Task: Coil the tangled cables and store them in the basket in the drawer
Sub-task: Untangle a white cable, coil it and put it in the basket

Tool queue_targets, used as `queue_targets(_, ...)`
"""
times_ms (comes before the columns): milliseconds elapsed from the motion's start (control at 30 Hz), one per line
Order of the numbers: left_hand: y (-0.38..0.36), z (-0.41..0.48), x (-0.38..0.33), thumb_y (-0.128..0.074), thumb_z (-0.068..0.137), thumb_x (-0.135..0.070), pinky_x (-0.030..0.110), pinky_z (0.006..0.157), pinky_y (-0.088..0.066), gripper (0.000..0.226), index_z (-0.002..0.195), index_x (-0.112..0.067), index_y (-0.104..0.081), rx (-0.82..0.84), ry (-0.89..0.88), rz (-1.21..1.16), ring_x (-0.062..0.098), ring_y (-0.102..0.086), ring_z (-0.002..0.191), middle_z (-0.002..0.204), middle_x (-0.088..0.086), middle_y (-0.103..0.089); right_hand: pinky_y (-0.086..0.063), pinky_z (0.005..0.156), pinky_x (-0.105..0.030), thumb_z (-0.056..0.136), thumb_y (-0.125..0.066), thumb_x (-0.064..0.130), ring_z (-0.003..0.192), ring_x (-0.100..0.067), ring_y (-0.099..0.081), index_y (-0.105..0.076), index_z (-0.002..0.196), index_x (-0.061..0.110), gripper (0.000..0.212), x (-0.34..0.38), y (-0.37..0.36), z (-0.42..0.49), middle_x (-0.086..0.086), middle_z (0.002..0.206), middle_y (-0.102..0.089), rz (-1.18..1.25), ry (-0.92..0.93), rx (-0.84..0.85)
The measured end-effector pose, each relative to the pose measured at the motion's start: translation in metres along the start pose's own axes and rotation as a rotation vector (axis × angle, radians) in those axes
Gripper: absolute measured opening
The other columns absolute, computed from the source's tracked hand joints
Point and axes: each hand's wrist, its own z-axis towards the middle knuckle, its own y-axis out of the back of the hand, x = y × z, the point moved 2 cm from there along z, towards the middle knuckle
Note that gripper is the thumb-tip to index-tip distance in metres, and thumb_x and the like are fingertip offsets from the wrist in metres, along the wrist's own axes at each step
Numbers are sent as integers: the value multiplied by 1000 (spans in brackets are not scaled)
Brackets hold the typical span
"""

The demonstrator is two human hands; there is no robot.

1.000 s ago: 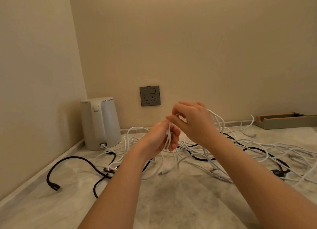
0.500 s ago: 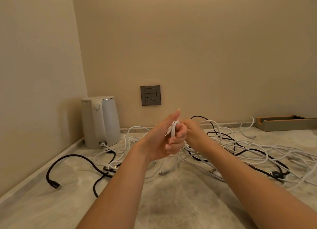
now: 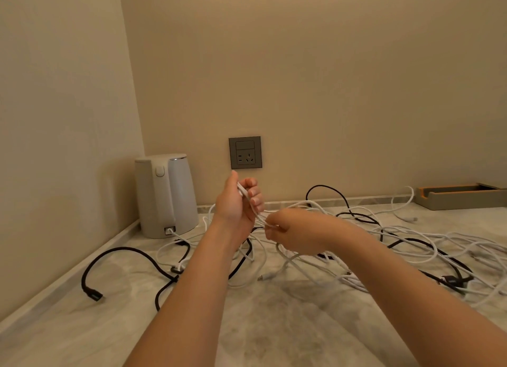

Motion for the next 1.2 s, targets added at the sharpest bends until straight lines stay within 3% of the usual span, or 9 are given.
queue_targets(100,8,3,-2,-18,104,-42,15,35,-30,50,69,-14,-41,-92,-57,40,5,-35,33,41,-7,-37,-40,57,-23,100,-42,25,58,-11,-50,-64,90,4,32,2,13,-8,2,65,-55,35,37,-7)
queue_targets(200,14,3,-4,-19,104,-41,17,38,-32,49,70,-14,-42,-153,-83,83,6,-38,36,43,-6,-39,-34,46,-16,96,-50,26,40,-3,-40,-65,73,12,31,3,23,-13,8,51,-50,177,101,-75)
queue_targets(300,16,4,-2,-20,104,-39,19,41,-33,48,70,-14,-43,-214,-139,321,7,-40,37,45,-5,-41,-29,45,-21,93,-57,24,44,-11,-34,-64,67,5,33,5,26,-16,4,48,-41,390,211,-169)
queue_targets(433,18,5,0,-21,104,-40,23,44,-33,51,68,-13,-45,-226,-136,482,12,-40,42,45,-3,-43,-24,47,-28,91,-59,21,49,-16,-31,-68,74,12,22,1,32,-18,3,51,-41,642,297,-299)
queue_targets(600,6,0,7,-21,104,-41,24,47,-40,54,69,-11,-50,-20,-80,676,10,-46,38,46,-2,-49,-28,44,-9,93,-56,13,40,0,-39,-67,79,9,18,-10,34,-14,18,43,-49,632,270,-545)
queue_targets(767,-14,-11,23,-20,103,-43,18,38,-34,59,62,-10,-47,249,132,677,11,-43,34,44,0,-48,-30,47,-15,86,-67,23,46,-1,-36,-66,68,10,23,-30,32,-6,2,48,-47,674,160,-769)
queue_targets(867,-19,-14,28,-13,101,-52,16,36,-29,67,58,-10,-43,334,249,581,9,-36,31,42,0,-38,-28,44,-14,83,-70,30,43,-3,-30,-58,68,4,32,-42,24,0,5,50,-36,828,31,-723)
queue_targets(1000,-18,-15,26,-10,95,-62,15,36,-26,72,58,-10,-42,374,307,539,8,-31,31,40,-2,-33,-24,41,-16,81,-70,39,42,-5,-25,-44,61,13,42,-50,11,9,0,54,-31,879,-72,-605)
queue_targets(1200,-17,-20,19,-27,101,-45,16,35,-23,56,56,-12,-34,429,267,641,6,-26,31,39,-5,-28,-19,37,-15,80,-68,47,37,-4,-19,-31,52,20,54,-53,10,10,9,44,-22,821,-122,-558)
